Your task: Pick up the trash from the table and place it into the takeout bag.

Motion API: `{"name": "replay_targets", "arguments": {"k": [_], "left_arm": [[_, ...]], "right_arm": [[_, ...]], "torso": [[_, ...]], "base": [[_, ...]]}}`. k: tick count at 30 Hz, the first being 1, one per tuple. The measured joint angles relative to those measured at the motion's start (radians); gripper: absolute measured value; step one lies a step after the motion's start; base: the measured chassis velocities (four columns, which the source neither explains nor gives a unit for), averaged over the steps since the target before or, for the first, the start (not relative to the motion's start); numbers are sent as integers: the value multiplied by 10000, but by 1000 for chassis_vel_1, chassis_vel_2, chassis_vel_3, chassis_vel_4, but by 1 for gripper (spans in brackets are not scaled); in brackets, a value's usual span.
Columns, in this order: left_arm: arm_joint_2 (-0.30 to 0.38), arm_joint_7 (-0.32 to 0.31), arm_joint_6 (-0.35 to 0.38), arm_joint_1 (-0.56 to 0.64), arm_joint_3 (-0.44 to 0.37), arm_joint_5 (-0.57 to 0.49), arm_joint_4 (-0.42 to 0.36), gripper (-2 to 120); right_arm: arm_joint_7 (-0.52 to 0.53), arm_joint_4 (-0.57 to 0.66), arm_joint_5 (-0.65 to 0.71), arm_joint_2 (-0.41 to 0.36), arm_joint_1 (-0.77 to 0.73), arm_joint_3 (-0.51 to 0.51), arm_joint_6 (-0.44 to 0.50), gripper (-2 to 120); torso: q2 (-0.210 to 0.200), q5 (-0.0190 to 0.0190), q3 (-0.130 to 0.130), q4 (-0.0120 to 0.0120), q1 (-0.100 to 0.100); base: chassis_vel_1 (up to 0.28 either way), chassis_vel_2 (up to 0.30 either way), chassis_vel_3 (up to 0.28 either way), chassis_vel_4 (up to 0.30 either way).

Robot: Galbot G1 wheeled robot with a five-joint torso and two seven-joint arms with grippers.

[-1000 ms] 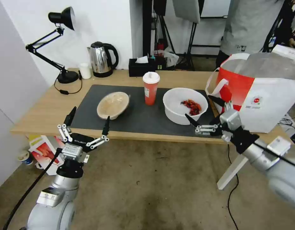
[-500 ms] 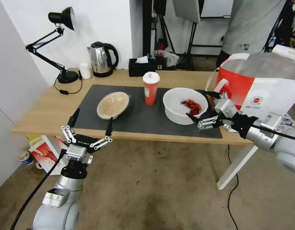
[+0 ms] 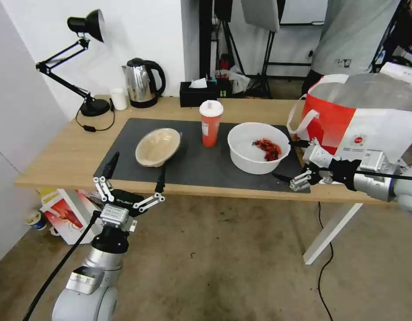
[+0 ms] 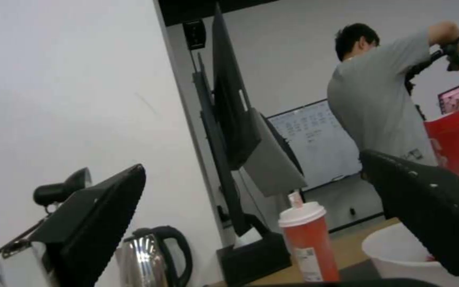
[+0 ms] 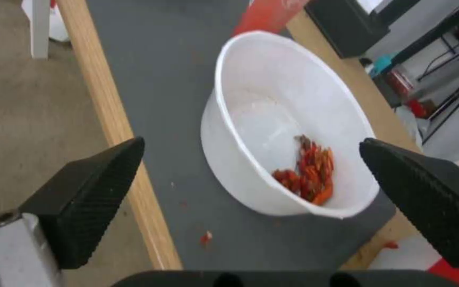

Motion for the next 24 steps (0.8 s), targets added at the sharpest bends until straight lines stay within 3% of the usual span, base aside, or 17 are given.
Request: {"name": "replay_targets", "arguments": {"k": [10,24], "left_arm": [[-97,1,-31,198,277,238,-166,100],[12,11,-61,552,175,226,-557,100]], "right_arm": [[-208,-656,-36,-355,-217,172,94,100],[-442,-1205,887,-1719,-1134,1296,142,100]], "torso": [[0,1,0,0,-1],[2,1,0,-1,-1]], "base": [[0,0,0,0],[0,0,0,0]]}}
